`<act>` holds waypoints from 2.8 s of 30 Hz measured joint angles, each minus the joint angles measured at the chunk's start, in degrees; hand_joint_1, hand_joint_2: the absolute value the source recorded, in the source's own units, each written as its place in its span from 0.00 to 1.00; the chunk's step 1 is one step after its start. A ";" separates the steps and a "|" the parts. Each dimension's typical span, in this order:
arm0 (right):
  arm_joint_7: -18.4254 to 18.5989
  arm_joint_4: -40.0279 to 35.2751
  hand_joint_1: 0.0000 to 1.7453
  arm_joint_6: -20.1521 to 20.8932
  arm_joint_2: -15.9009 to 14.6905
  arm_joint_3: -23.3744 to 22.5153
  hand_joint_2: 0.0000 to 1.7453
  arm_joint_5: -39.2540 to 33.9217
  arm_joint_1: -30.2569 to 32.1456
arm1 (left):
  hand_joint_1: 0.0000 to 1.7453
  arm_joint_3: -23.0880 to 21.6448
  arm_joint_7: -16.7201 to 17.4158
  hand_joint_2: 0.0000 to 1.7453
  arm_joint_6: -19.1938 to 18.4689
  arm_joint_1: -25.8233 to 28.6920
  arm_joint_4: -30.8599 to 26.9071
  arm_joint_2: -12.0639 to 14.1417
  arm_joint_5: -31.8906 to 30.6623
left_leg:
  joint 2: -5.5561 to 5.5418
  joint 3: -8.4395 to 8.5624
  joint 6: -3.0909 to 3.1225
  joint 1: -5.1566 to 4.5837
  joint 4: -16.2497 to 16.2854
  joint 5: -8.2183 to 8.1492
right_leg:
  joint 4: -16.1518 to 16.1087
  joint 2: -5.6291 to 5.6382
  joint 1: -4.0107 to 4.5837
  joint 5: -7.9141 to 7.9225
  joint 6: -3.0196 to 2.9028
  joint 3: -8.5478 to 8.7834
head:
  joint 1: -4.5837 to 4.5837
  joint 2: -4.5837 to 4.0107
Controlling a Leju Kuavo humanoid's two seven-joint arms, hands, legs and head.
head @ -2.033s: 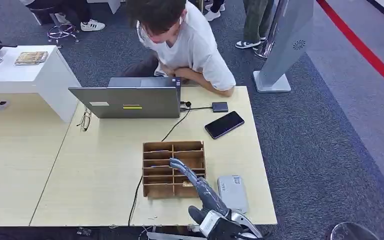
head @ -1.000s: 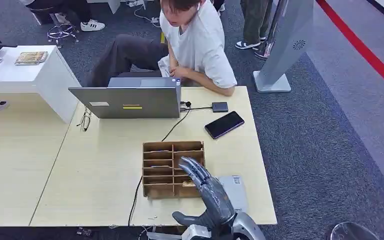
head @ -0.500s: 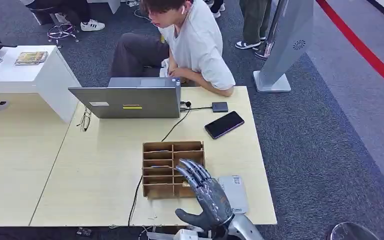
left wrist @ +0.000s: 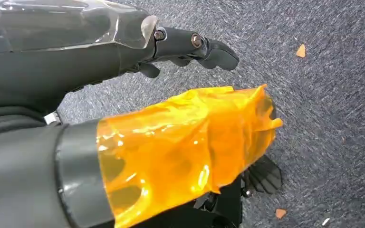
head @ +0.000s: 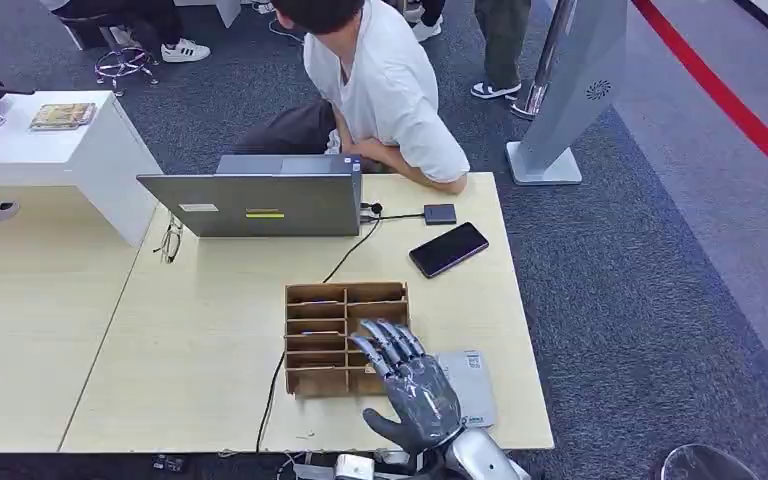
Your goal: Pass the card to the sensor for recognition and then transmit it.
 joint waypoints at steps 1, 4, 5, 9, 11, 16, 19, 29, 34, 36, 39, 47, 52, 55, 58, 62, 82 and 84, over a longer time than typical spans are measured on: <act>0.24 0.44 0.00 0.00 -0.07 0.02 1.00 0.20 -0.27 | 0.00 -0.20 0.07 0.00 0.02 0.00 0.00 0.00 0.00 | 0.00 0.00 0.00 0.00 0.00 0.00 | 0.00 0.00 0.00 0.00 0.00 0.00 | 0.00 0.00; 0.37 2.21 0.00 -0.28 -0.53 0.00 1.00 0.37 -1.38 | 0.00 -0.59 0.15 0.00 0.02 -0.04 0.00 0.00 0.00 | 0.01 0.01 0.00 0.00 0.00 0.00 | 0.00 0.01 0.00 0.00 0.00 0.00 | 0.00 0.00; 0.37 2.56 0.00 -0.37 -0.65 -0.02 1.00 0.46 -1.55 | 0.00 -0.61 0.15 0.00 0.02 -0.04 0.00 0.00 0.00 | 0.00 0.01 0.00 0.00 0.00 0.00 | 0.00 0.00 0.00 0.00 0.00 0.00 | 0.00 0.00; 0.90 3.46 0.00 -0.52 -0.77 -0.41 1.00 0.92 -1.72 | 0.00 -0.85 0.18 0.00 0.02 -0.05 0.00 0.00 0.00 | 0.01 0.01 0.00 0.00 0.00 0.00 | 0.00 0.00 0.00 0.00 0.00 -0.01 | -0.02 0.00; 1.29 3.76 0.00 -0.63 -0.85 -0.70 1.00 1.51 -1.72 | 0.00 -0.90 0.26 0.00 0.02 -0.05 0.00 0.00 0.00 | 0.01 0.01 0.00 0.00 0.00 0.00 | 0.00 0.01 0.00 0.00 0.00 -0.01 | 0.00 0.00; 1.86 4.11 0.00 -1.09 -1.05 -1.44 1.00 1.97 -1.67 | 0.00 -0.90 0.26 0.00 0.02 -0.07 0.00 0.00 0.00 | 0.01 0.01 0.00 0.00 0.00 0.00 | 0.00 0.01 0.00 0.00 0.00 -0.01 | 0.00 0.00; 2.01 4.11 0.00 -1.35 -1.07 -2.14 1.00 2.49 -1.58 | 0.00 -0.90 0.26 0.00 0.02 -0.08 0.00 0.00 0.00 | 0.01 0.01 0.00 0.00 0.00 0.00 | 0.00 0.01 0.00 0.00 0.00 -0.01 | 0.00 0.00; 2.01 4.09 0.04 -1.44 -1.09 -3.52 1.00 2.51 -0.98 | 0.00 -0.90 0.24 0.00 0.02 -0.14 0.00 -0.02 0.00 | 0.01 0.02 0.00 0.00 0.00 0.00 | 0.00 0.01 0.00 0.00 0.00 -0.01 | 0.00 0.00; 2.01 4.09 0.16 -1.42 -1.09 -3.65 1.00 2.43 -0.77 | 0.00 -0.90 0.17 0.00 0.02 -0.15 0.00 -0.02 0.00 | 0.01 0.01 0.00 0.00 0.00 0.00 | 0.00 0.01 0.00 0.00 0.00 -0.01 | -0.02 0.00; 1.99 4.09 0.17 -1.42 -1.09 -3.74 1.00 2.16 -0.72 | 0.00 -0.90 0.15 0.00 0.00 -0.15 0.00 -0.04 0.00 | 0.01 0.01 0.00 0.00 0.00 0.00 | 0.00 0.01 0.00 0.00 0.00 -0.01 | -0.02 0.00; 1.99 4.09 0.21 -1.42 -1.09 -3.78 1.00 1.79 -0.69 | 0.00 -0.90 0.15 0.00 0.00 -0.16 0.00 -0.04 0.00 | 0.01 0.01 0.00 0.00 0.00 0.00 | 0.00 0.01 0.00 0.00 0.00 -0.01 | 0.00 0.00; 1.90 4.09 0.21 -1.36 -1.09 -3.78 1.00 1.77 -0.69 | 0.00 -0.90 0.13 0.00 0.00 -0.16 0.00 -0.09 0.00 | 0.01 0.01 0.00 0.00 0.00 0.00 | 0.00 0.01 0.00 0.00 0.00 -0.01 | 0.00 0.00; 1.82 4.09 0.21 -1.36 -1.09 -3.78 1.00 1.71 -0.59 | 0.00 -0.90 0.13 0.00 0.00 -0.19 0.00 -0.09 0.00 | 0.01 0.02 0.00 0.00 0.00 0.00 | 0.00 0.01 0.00 0.00 0.00 -0.01 | -0.02 0.00; 1.82 4.09 0.20 -1.38 -1.09 -3.78 1.00 1.71 -0.34 | 0.00 -0.90 0.09 0.00 0.00 -0.19 0.00 -0.11 0.00 | 0.01 0.02 0.00 0.00 0.00 0.00 | 0.00 0.01 0.00 0.00 0.00 -0.01 | -0.02 0.00; 1.82 4.09 0.20 -1.38 -1.09 -3.78 1.00 1.71 -0.25 | 0.00 -0.90 0.07 0.00 0.00 -0.19 0.00 -0.11 0.00 | 0.01 0.02 0.00 0.00 0.00 0.00 | 0.00 0.01 0.00 0.00 0.00 -0.01 | -0.02 0.00; 1.82 4.09 0.18 -1.36 -1.09 -3.78 1.00 1.71 -0.23 | 0.00 -0.90 0.07 0.00 0.00 -0.19 0.00 -0.11 0.00 | 0.01 0.02 0.00 0.00 0.00 0.00 | 0.00 0.01 0.00 0.00 0.00 -0.01 | 0.00 0.00; 1.82 4.44 0.21 -1.22 -1.09 -3.78 1.00 1.71 -0.30 | 0.00 -0.90 0.07 0.00 0.00 -0.23 0.00 -0.11 0.00 | 0.01 0.02 0.00 0.00 0.00 0.00 | 0.00 0.01 0.00 0.00 0.00 0.00 | -0.02 0.00; 1.82 4.53 0.21 -1.20 -1.09 -3.78 1.00 1.71 -0.30 | 0.00 -0.90 0.07 0.00 0.00 -0.23 0.00 -0.11 0.00 | 0.01 0.02 0.00 0.00 0.00 0.00 | 0.00 0.01 0.00 0.00 0.00 0.00 | -0.02 0.00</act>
